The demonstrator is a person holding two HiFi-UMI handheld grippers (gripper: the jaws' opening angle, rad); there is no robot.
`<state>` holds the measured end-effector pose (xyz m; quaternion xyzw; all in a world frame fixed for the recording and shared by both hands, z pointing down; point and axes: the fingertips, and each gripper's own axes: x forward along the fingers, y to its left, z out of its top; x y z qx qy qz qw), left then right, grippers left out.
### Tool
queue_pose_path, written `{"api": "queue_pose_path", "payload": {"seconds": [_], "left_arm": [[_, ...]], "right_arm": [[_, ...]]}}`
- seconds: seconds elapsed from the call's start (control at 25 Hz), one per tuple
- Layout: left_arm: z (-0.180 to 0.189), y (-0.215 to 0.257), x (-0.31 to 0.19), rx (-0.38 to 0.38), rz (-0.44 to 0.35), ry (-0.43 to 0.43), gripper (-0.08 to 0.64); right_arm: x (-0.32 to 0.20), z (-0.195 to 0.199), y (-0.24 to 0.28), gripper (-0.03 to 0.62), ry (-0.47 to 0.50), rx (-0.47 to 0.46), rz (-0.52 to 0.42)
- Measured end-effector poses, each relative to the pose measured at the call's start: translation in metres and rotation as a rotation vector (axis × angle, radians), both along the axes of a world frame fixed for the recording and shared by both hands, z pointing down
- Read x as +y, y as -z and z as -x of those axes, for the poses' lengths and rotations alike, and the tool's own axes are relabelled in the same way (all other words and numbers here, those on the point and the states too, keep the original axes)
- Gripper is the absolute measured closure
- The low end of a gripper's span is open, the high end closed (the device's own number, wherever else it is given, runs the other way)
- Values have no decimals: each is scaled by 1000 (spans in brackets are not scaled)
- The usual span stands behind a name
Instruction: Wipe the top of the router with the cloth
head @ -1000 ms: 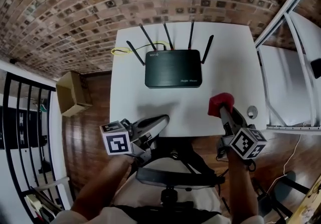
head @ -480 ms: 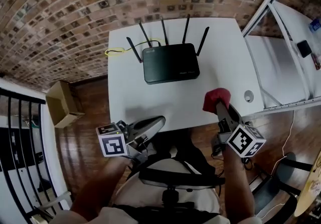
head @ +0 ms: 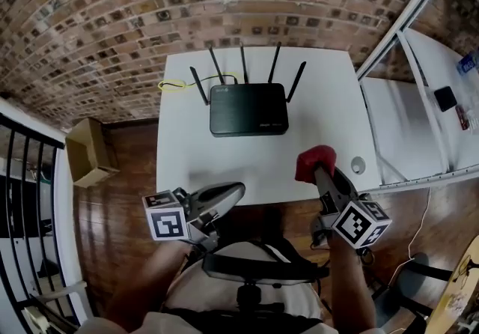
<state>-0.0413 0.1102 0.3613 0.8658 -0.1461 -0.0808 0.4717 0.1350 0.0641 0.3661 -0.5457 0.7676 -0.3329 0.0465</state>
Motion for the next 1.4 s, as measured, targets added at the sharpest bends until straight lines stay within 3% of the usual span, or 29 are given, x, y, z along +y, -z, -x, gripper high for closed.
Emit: {"api": "queue_pose_path", "payload": {"seconds": [0.2,0.68,1.4], "left_arm": [[-29,14,5,-1,-23,17,551],[-49,6,14,-39,7,32,551],[-42,1,-2,-40,11,34,551]], "right_arm": [[0,-22,14,497,49,-11,-13],[3,-32,14,497,93,-44,-17],[-11,-18,10,497,139,-1,-6]]}}
